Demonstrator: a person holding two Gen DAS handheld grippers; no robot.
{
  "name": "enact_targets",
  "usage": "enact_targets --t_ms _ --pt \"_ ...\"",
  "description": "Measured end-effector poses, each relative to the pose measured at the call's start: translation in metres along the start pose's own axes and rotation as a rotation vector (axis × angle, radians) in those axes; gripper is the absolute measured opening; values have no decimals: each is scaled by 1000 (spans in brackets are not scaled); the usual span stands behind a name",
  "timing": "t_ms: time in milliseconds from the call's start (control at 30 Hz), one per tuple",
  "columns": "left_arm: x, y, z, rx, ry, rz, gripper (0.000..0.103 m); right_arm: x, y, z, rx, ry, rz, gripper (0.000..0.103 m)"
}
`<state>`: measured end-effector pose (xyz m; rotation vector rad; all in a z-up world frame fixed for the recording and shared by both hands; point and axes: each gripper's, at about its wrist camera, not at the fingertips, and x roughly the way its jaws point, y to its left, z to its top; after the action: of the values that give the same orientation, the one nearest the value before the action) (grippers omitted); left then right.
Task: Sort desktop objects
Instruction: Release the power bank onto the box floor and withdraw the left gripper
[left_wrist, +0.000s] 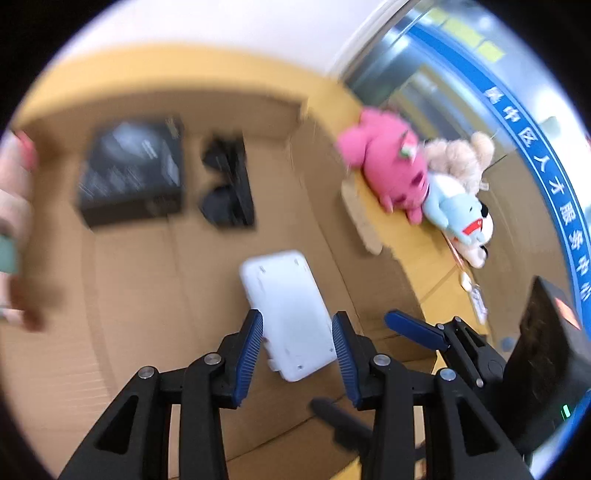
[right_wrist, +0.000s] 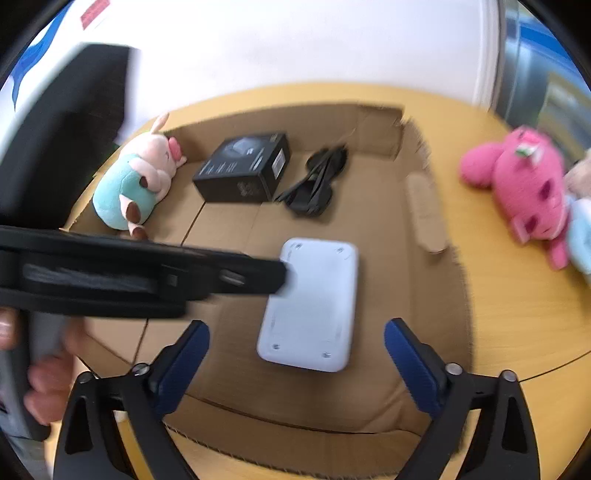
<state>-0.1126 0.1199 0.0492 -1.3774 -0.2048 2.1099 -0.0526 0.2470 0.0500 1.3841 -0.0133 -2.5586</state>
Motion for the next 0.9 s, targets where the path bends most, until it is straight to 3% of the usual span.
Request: enact_targets --t_ms 167,233,300,367,533,900 --pt "-82 1 -33 70 -254 114 60 -30 0 -10 41 -123 -40 99" --pt "-110 0 -52 79 -351 226 66 -43 2 -14 56 -180 -52 103" --pt "-132 2 -74 88 -438 321 79 -55 7 -19 56 -228 -57 103" --pt "-143 5 -91 99 -489 401 81 -65 15 -23 51 -254 -57 103" --pt "-144 16 -119 54 -509 515 81 -64 47 -30 -11 -235 -52 103" --pt "-147 28 -149 42 -506 532 81 -67 93 -56 -79 -250 -25 103"
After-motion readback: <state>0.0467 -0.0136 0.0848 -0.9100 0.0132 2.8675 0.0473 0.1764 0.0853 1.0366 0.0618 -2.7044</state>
